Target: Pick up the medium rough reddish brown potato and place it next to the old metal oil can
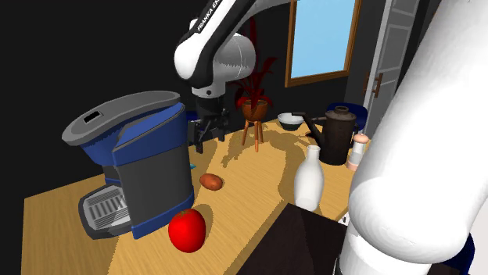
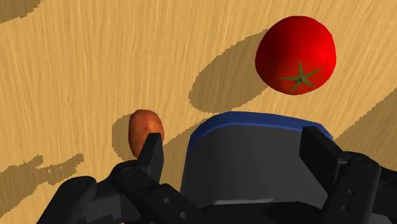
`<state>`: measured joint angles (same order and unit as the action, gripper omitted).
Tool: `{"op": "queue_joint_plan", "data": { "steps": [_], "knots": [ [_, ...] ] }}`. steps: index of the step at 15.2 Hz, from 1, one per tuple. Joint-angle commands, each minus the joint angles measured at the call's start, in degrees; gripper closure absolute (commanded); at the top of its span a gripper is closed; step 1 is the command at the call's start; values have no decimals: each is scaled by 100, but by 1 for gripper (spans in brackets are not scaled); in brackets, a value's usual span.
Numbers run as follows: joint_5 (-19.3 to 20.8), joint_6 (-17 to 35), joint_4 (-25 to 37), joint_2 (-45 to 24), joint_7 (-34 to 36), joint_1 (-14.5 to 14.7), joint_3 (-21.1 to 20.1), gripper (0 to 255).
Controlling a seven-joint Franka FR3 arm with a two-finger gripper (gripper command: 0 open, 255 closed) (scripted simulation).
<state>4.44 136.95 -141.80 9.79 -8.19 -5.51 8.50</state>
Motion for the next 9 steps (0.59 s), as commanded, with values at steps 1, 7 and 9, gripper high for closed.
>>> {"op": "queue_joint_plan", "data": {
  "steps": [1,7,9],
  "knots": [
    [-30,401,89,-457,2,-34,55,0],
    [-278,1251,652,-1805,-118,-175,176,0],
    [-395,1476,897,-2255,-176,-246,183,0]
  ]
}}
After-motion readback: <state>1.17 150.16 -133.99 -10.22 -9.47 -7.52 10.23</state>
